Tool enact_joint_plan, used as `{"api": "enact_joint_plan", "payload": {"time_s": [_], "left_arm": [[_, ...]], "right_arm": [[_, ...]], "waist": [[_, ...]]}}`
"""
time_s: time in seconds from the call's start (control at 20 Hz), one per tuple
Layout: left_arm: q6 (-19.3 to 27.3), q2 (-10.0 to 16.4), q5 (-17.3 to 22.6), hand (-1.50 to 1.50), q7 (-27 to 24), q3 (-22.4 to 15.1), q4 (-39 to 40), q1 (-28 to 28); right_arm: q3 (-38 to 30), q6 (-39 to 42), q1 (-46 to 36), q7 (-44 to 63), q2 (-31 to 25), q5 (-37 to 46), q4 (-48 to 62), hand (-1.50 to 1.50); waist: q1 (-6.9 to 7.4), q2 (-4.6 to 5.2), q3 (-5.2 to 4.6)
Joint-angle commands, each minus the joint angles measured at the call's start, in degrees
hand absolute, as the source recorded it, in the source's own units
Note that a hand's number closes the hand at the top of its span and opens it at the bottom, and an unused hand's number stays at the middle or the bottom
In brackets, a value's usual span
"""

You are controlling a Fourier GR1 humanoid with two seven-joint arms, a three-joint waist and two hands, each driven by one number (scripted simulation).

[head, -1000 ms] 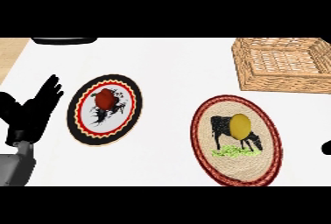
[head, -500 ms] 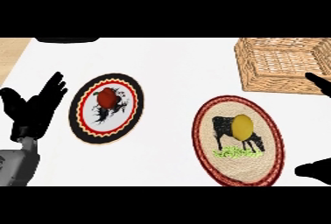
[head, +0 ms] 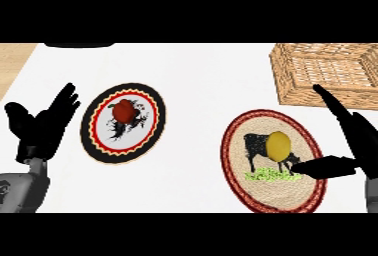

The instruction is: Pick the lemon from the placemat and place it in the basket

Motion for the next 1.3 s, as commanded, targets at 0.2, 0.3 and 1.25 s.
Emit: {"api": "enact_joint_plan", "payload": {"time_s": [0.2, 0.3, 1.25], "left_arm": [[-1.7, -0.9, -2.2, 0.00, 0.2, 2.6, 2.4, -2.3], [-4.3, 0.0, -0.6, 0.00, 0.2, 4.0, 0.2, 0.6], [-7.9, -3.4, -5.5, 0.00, -0.5, 8.9, 2.6, -0.7]], "right_arm": [[3.4, -1.5, -4.2, -1.8, 4.8, 7.9, 12.9, -1.50], [0.9, 0.9, -4.7, -4.5, 3.1, 6.2, 16.0, -1.50], [-2.5, 7.2, 0.9, -11.3, 5.7, 7.0, 12.3, -1.50]], "waist": [[-0.19, -0.03, -0.04], [-0.11, -0.05, -0.04], [-0.41, -0.10, -0.05]]}}
